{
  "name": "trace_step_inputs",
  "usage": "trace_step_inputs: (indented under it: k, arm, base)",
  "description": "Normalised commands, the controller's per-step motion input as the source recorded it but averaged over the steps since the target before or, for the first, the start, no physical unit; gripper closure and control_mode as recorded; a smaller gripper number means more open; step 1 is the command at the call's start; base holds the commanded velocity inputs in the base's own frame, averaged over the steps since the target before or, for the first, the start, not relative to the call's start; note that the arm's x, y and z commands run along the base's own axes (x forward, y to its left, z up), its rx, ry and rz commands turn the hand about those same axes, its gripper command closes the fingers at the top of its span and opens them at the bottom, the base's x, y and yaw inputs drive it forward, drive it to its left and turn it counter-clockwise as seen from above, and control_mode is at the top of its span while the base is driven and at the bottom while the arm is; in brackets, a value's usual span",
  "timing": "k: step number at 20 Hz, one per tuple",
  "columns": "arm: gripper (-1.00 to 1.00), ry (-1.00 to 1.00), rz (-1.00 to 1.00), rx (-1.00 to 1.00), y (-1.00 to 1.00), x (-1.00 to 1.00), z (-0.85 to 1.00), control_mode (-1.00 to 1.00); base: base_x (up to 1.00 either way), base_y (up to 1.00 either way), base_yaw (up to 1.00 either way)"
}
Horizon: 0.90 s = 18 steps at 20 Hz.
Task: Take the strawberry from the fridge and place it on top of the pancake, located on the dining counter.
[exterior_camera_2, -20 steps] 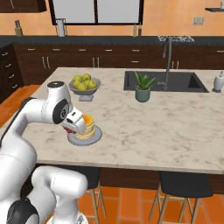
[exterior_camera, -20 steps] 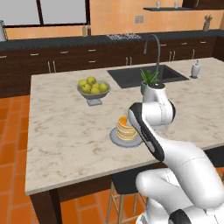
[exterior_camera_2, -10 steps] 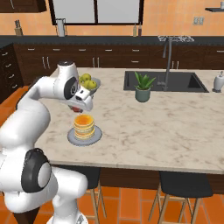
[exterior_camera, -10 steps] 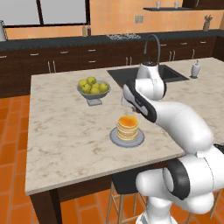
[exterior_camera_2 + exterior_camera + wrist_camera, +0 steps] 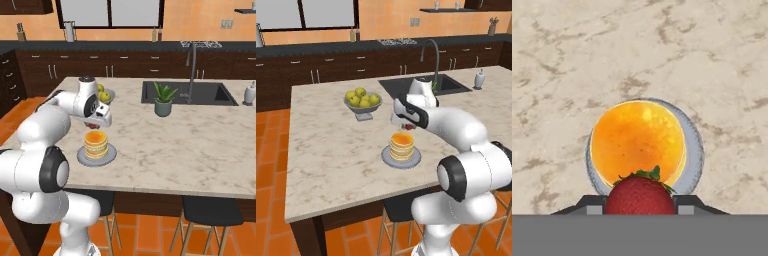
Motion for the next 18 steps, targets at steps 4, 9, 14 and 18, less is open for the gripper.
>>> trace_step_inputs:
  k: [4, 9, 14, 18]
  arm:
    - [1.00, 0.01, 0.23, -0.07, 0.01, -0.08, -0.07, -1.00]
    - [1.00, 0.00, 0.16, -0.18, 0.01, 0.16, -0.22, -1.00]
    - [1.00, -0.08, 0.04, -0.02, 0.00, 0.02, -0.38, -1.00]
    - [1.00, -0.05, 0.01, 0.05, 0.00, 0.04, -0.24, -1.00]
  base:
    - [0.00, 0.00, 0.00]
    - [0.00, 0.00, 0.00]
    - [0.00, 0.00, 0.00]
    - [0.00, 0.00, 0.00]
